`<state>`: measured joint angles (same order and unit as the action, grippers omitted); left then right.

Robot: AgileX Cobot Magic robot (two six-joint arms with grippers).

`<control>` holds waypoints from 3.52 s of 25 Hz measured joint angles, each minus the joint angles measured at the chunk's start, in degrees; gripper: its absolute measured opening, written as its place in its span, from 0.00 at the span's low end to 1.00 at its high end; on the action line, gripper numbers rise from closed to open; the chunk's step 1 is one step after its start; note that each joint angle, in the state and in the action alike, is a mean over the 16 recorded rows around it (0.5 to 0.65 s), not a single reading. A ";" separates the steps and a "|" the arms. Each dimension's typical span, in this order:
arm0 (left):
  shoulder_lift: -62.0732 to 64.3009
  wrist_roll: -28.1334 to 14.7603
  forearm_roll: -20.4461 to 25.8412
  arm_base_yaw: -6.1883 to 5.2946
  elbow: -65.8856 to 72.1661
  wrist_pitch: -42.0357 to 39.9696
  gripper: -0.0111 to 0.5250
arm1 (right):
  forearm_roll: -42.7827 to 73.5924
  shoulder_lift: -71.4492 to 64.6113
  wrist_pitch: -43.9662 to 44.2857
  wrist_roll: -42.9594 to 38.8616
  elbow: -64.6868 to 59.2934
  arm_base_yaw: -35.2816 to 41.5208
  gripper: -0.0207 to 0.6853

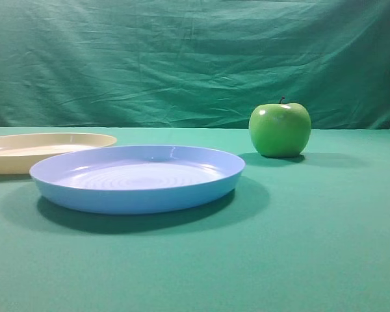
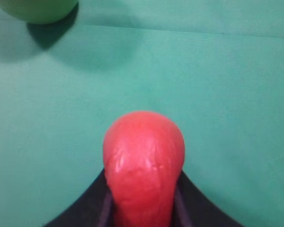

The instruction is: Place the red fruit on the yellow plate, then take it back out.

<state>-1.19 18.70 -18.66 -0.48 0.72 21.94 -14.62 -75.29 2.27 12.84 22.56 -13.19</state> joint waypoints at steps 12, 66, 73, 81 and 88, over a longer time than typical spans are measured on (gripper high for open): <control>0.00 0.00 0.00 0.00 0.00 0.00 0.02 | -0.09 -7.21 4.79 -0.10 6.12 0.00 0.83; 0.00 0.00 0.00 0.00 0.00 0.00 0.02 | 2.54 64.69 54.80 0.23 23.39 0.44 0.03; 0.00 0.00 0.00 0.00 0.00 0.00 0.02 | 5.51 68.86 46.31 0.13 16.23 4.25 0.03; 0.00 0.00 0.00 0.00 0.00 0.00 0.02 | 6.57 73.47 30.69 0.06 0.56 10.28 0.03; 0.00 0.00 0.00 0.00 0.00 0.00 0.02 | 6.57 75.81 20.40 0.06 -12.60 12.48 0.03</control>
<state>-1.19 18.70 -18.66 -0.48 0.72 21.94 -8.05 0.52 22.67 12.90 9.95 -0.71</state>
